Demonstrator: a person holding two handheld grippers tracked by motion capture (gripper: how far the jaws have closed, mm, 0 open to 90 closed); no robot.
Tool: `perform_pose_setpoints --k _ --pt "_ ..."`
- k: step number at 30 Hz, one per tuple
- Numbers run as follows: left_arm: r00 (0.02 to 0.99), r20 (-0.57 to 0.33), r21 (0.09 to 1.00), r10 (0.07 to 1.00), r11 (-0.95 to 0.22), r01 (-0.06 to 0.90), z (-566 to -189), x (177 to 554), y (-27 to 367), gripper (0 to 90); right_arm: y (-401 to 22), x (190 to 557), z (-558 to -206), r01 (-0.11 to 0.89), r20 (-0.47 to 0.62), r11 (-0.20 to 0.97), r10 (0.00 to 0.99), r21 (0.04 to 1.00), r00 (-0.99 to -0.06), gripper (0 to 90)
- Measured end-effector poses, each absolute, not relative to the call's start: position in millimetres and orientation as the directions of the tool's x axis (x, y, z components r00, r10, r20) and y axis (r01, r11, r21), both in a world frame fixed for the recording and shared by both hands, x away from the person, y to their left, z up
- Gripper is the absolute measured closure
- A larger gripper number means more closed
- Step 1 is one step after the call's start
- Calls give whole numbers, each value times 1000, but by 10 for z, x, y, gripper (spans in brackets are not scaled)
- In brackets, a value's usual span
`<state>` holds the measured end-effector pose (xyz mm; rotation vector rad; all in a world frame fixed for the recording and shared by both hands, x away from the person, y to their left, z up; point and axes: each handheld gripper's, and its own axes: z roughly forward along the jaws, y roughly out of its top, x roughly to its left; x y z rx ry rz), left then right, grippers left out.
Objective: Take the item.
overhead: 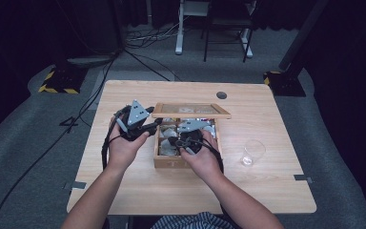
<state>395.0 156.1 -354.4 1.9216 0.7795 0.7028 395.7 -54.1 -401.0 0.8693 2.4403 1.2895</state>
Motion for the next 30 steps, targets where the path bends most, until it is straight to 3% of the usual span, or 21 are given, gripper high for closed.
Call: perform_pose_setpoints --k 14,30 --pt "636 159 894 755 -383 231 -3545 3951 1558 536 -737 3884 -3880 386 118 326 612 863 -782 899" --pt "629 162 892 760 -386 236 -3544 3949 1533 520 -1055 3799 -3771 374 111 279 653 884 -749 898"
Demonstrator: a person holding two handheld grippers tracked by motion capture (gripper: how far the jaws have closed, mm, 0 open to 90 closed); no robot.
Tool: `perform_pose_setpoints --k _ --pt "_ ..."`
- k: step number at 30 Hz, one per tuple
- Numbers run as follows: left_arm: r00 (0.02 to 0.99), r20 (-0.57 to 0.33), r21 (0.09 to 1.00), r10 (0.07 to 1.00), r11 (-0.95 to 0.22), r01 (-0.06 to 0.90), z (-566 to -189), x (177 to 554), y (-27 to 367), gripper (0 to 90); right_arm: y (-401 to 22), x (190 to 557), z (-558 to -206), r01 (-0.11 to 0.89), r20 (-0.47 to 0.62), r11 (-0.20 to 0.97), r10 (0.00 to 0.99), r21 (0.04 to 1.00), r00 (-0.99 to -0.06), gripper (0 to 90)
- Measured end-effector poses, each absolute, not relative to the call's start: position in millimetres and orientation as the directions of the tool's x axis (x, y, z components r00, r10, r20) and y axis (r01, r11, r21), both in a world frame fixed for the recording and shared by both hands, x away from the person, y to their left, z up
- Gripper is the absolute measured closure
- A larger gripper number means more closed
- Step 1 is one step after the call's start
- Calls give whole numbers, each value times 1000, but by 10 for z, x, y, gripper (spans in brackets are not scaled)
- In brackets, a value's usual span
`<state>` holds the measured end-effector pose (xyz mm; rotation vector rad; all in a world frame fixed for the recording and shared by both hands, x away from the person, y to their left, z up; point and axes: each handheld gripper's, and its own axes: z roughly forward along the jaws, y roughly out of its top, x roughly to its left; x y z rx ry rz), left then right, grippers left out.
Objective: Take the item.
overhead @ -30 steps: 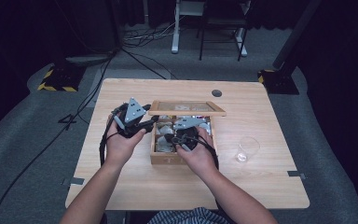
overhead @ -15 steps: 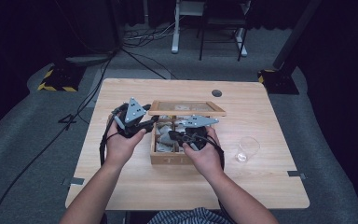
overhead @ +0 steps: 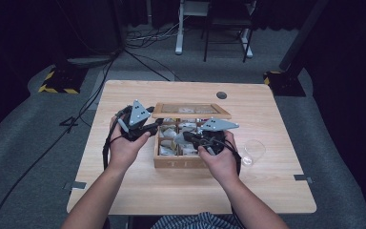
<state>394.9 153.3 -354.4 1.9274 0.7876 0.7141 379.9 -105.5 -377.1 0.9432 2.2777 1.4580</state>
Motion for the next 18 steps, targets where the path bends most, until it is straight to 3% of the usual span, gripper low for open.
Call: perform_pose_setpoints --k 18 --pt "627 168 890 761 -391 236 -3547 3949 1524 518 -1585 3682 -3686 376 135 183 723 908 -678 899"
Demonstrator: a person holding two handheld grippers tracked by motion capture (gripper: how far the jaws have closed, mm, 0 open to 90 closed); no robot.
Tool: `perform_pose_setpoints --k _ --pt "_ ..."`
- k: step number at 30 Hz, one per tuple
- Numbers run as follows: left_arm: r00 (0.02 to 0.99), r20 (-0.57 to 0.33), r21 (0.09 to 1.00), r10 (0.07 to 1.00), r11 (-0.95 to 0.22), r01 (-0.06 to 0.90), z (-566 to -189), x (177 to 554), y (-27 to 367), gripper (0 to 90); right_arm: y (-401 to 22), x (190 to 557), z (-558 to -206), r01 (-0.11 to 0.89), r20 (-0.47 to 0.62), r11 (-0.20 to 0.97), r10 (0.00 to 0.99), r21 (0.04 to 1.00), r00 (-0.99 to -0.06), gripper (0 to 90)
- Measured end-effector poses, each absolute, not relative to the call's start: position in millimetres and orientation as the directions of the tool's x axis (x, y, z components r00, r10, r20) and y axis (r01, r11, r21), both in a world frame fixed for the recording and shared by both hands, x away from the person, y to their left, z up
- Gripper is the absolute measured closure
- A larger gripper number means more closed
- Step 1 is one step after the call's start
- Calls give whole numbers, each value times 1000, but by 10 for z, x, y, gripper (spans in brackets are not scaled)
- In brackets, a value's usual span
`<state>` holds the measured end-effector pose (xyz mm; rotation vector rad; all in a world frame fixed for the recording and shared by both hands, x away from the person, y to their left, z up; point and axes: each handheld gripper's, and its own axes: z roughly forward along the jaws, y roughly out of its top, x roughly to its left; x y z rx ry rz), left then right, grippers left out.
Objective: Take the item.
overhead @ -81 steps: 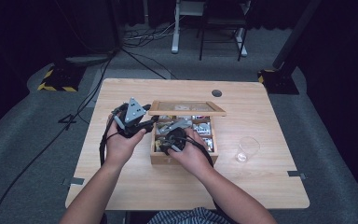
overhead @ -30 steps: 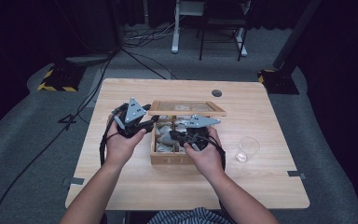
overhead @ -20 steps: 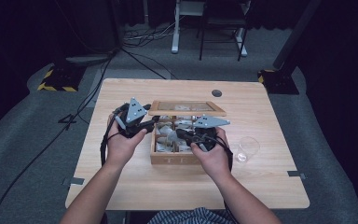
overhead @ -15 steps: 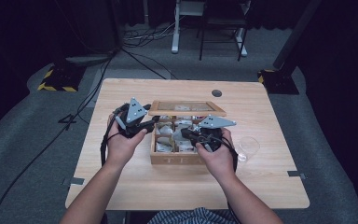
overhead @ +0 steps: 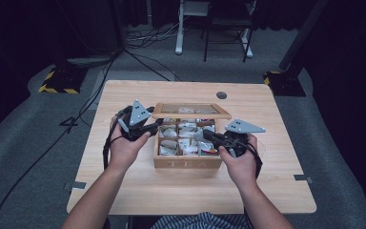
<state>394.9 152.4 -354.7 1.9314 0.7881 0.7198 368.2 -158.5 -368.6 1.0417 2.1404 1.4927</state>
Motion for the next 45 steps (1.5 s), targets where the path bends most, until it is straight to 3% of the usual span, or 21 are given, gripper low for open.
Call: perform_pose_setpoints --k 7,18,45 --pt "628 167 889 760 -391 237 -3556 3956 1520 512 -1841 3561 -3647 349 106 166 759 922 -643 898" --pt "623 181 884 761 -404 237 -3582 3960 1495 499 -2389 3454 -3597 341 145 65 820 938 -554 898" --pt "635 161 889 756 -391 240 -3595 3978 1513 490 -3032 3325 -3705 382 111 57 908 922 -404 898"
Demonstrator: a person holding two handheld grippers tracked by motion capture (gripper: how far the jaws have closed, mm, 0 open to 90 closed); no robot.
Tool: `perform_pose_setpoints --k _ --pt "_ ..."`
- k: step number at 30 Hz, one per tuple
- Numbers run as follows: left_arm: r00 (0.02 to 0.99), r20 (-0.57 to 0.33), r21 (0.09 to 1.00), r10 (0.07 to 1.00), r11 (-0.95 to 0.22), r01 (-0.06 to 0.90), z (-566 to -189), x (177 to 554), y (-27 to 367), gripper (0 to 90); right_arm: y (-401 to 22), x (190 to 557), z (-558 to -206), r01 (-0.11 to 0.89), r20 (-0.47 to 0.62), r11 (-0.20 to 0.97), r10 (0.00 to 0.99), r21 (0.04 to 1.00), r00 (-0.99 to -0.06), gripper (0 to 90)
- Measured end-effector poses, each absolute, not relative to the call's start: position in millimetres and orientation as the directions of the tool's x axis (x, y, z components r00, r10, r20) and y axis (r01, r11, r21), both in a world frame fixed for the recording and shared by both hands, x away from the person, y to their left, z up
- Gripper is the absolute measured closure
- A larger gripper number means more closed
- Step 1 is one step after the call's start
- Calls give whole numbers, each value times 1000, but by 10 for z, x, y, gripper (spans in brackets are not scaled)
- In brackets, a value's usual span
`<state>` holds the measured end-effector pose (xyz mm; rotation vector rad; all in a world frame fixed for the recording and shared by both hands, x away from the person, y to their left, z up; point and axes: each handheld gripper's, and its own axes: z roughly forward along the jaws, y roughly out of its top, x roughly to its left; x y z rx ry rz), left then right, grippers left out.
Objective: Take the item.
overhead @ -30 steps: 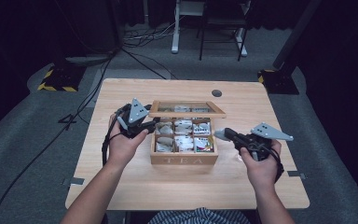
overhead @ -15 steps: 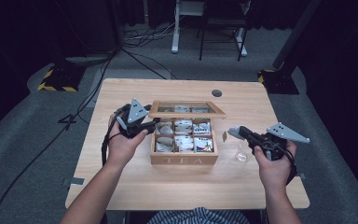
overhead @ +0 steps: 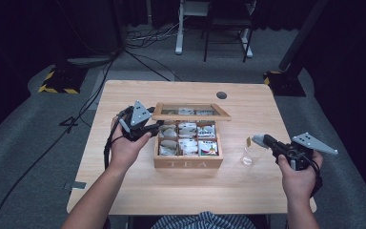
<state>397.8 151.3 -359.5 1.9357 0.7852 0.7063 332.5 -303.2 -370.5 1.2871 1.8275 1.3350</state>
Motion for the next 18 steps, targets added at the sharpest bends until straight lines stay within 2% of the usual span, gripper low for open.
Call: perform_pose_setpoints --k 18 --pt "636 160 888 755 -391 242 -3592 3980 1512 489 -3223 3339 -3692 442 119 48 932 896 -343 897"
